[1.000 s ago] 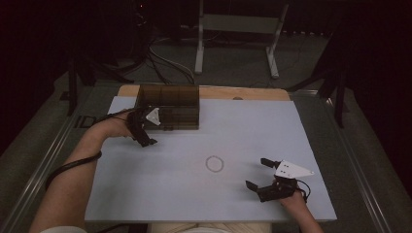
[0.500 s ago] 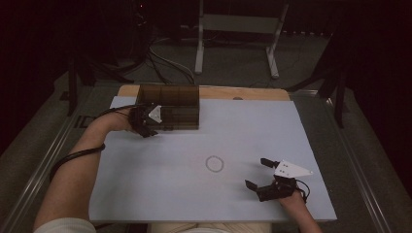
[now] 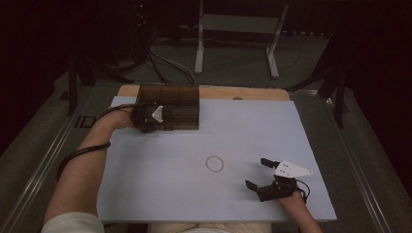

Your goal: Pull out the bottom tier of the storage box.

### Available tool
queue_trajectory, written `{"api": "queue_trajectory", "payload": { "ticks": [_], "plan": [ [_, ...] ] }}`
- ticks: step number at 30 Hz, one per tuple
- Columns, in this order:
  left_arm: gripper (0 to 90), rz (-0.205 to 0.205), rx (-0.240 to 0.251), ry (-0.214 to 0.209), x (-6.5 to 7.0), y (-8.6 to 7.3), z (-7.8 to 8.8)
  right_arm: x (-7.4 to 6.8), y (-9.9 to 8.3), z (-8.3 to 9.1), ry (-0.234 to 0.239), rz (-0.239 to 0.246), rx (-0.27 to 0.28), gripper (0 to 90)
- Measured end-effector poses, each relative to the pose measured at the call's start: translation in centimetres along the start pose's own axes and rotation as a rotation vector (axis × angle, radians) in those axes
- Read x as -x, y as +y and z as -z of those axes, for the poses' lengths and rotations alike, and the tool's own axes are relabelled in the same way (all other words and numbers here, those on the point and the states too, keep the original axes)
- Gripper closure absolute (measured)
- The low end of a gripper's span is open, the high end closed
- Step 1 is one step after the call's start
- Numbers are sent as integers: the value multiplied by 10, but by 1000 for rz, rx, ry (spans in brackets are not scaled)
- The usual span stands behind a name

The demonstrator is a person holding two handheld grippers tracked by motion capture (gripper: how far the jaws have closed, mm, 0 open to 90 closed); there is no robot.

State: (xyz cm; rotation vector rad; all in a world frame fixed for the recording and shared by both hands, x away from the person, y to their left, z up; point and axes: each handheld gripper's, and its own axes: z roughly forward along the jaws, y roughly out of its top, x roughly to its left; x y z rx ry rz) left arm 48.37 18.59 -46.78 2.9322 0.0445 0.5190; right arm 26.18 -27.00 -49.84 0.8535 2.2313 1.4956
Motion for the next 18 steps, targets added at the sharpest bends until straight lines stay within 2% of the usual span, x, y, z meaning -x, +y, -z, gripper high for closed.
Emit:
{"api": "queue_trajectory", "payload": {
  "ticks": [4, 18],
  "plan": [
    [700, 4, -11, 1, -2, 2, -5, 0, 0, 0, 2, 2, -2, 0],
    [778, -43, -37, -15, -9, 7, -11, 0, 0, 1, 2, -2, 0, 0]
  ]
}}
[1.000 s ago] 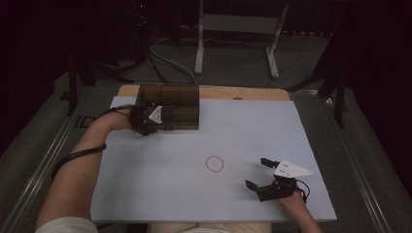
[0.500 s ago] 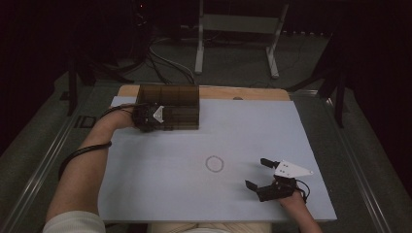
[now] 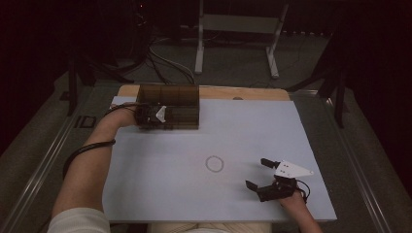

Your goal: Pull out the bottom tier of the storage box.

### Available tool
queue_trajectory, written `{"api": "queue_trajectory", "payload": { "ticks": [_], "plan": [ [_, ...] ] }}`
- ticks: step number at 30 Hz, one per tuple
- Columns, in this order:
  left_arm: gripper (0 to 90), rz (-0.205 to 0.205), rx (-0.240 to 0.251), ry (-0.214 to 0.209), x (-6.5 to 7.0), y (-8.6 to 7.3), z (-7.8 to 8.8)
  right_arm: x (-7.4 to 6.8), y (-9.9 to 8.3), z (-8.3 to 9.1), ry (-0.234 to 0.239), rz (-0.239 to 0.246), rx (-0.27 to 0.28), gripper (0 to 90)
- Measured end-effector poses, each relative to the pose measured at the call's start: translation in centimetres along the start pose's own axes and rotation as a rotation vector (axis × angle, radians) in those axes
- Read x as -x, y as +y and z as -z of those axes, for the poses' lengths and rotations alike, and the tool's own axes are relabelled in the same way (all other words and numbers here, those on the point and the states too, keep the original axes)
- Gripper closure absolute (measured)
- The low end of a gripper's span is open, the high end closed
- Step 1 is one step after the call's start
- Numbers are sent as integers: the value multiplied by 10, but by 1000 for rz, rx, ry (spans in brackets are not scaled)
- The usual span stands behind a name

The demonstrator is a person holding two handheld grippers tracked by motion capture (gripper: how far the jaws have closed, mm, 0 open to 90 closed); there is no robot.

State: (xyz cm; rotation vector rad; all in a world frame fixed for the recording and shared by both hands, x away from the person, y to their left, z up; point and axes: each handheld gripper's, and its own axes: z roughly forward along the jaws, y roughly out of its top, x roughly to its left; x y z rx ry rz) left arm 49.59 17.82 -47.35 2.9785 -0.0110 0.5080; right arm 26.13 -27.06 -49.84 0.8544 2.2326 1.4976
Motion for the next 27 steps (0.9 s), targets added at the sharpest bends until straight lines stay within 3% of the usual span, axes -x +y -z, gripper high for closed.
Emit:
{"api": "queue_trajectory", "payload": {
  "ticks": [13, 20, 27],
  "plan": [
    [855, -17, -19, -33, -2, 2, -3, 0, 0, 0, 0, 0, 2, 0],
    [873, -18, -16, -95, -2, 3, 0, 1, 0, 1, -2, -5, 3, 0],
    [875, -8, -17, -112, 2, 2, 2, 1, 0, 1, -3, -1, 4, 0]
  ]
}}
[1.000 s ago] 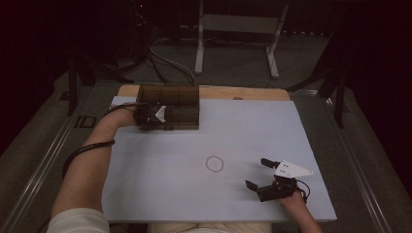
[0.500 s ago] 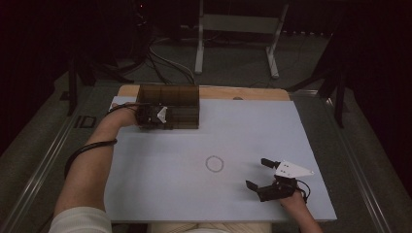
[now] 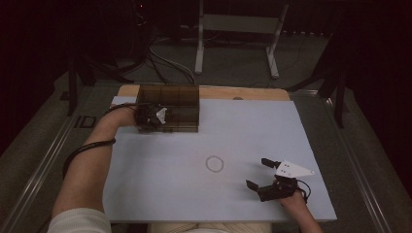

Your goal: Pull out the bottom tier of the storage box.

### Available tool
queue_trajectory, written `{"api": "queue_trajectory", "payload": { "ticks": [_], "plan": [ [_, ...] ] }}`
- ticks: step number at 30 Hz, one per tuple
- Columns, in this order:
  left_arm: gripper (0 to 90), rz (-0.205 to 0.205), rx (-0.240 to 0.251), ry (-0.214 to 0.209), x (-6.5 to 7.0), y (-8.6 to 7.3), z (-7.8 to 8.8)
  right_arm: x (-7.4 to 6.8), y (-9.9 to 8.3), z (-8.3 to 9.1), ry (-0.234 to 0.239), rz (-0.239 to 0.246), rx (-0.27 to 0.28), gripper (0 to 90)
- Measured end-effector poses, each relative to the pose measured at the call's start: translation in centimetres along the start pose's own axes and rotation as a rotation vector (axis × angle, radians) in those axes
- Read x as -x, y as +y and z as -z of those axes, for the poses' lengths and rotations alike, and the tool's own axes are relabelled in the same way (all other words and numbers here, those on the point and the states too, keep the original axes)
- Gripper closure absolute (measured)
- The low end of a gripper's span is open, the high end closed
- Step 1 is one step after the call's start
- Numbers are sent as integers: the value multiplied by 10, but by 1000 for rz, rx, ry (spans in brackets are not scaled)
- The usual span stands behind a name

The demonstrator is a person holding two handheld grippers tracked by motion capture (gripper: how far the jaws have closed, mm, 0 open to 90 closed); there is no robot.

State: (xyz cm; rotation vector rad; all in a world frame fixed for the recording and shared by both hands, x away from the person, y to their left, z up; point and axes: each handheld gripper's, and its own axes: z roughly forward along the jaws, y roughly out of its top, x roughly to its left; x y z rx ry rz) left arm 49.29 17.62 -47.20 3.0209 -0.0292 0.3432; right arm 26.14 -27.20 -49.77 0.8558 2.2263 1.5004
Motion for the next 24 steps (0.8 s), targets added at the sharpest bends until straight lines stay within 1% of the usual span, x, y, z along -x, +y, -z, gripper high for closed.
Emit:
{"api": "queue_trajectory", "payload": {
  "ticks": [2, 4, 10, 12, 14, 15, 16, 18, 20, 21, 24],
  "plan": [
    [876, 5, 3, -6, 2, 0, 0, 0, 0, 0, 0, -1, 1, 0],
    [877, 5, 1, -4, 3, 1, 1, 0, 0, 0, 0, -1, 1, 0],
    [884, 1, -4, -22, 8, 1, 2, 0, 0, 0, 2, 0, 2, 0],
    [885, 2, -5, -21, 10, 1, 2, -1, 0, 0, 1, 0, 1, 0],
    [885, 14, -8, -29, 13, 2, 2, -1, 0, 0, 1, 1, 3, 0],
    [886, 7, -6, -22, 13, 2, 2, -1, 1, 0, 1, 0, 3, 0],
    [885, 9, -4, -17, 14, 1, 2, -1, 1, 0, 1, 1, 3, 0],
    [885, 11, -2, -19, 16, 1, 3, -1, 1, 0, 2, 1, 1, 0],
    [886, 28, -1, -27, 17, 1, 3, -1, 1, 0, 2, 3, 1, 0],
    [886, 16, -3, -25, 17, 1, 3, -1, 1, 0, 1, 2, 1, 0],
    [887, 19, -10, -28, 20, 2, 4, -1, 1, 0, -1, 0, 3, 0]
  ]
}}
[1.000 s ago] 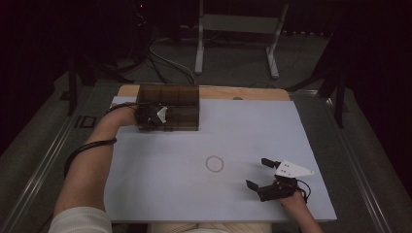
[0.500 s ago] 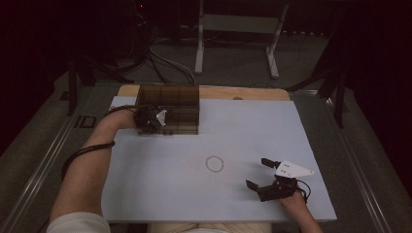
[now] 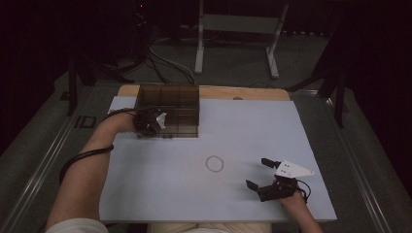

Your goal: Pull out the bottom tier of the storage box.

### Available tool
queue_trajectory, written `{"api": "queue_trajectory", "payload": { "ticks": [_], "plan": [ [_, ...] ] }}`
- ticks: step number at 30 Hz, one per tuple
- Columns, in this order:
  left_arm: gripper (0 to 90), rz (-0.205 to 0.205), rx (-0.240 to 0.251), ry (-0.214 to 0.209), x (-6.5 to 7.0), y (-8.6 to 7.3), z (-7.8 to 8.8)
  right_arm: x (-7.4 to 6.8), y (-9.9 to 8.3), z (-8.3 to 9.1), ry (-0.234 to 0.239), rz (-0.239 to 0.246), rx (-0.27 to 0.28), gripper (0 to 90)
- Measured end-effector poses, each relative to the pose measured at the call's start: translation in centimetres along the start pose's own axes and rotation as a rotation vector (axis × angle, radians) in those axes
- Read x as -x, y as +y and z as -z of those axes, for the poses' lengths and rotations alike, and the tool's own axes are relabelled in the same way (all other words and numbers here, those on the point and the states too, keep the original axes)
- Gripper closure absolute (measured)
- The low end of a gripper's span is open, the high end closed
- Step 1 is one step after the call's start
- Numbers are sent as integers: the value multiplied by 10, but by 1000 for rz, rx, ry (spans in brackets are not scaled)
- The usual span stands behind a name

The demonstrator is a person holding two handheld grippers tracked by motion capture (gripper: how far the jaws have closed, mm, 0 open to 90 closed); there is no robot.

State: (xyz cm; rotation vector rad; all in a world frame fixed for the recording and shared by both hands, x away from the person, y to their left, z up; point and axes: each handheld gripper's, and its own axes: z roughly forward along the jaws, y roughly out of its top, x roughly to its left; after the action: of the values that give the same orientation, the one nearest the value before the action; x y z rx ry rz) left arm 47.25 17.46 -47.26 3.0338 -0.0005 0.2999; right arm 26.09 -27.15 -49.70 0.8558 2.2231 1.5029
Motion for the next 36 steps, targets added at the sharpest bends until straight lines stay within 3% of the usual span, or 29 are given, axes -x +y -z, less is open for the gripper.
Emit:
{"api": "queue_trajectory", "payload": {
  "ticks": [11, 21, 24, 31, 36],
  "plan": [
    [888, -8, -4, -14, 8, 1, 3, 1, 0, 1, -4, -2, 4, 0],
    [889, 17, -1, -29, 18, 2, 4, 0, 1, 2, -5, 4, 9, 0],
    [889, -4, -7, -28, 20, 3, 5, 0, 1, 2, -5, 5, 10, 0],
    [888, 15, -6, -33, 24, 3, 6, -1, 1, 2, -1, 5, 7, 0],
    [888, 4, -12, -34, 25, 3, 6, -1, 1, 2, 0, 4, 6, 0]
  ]
}}
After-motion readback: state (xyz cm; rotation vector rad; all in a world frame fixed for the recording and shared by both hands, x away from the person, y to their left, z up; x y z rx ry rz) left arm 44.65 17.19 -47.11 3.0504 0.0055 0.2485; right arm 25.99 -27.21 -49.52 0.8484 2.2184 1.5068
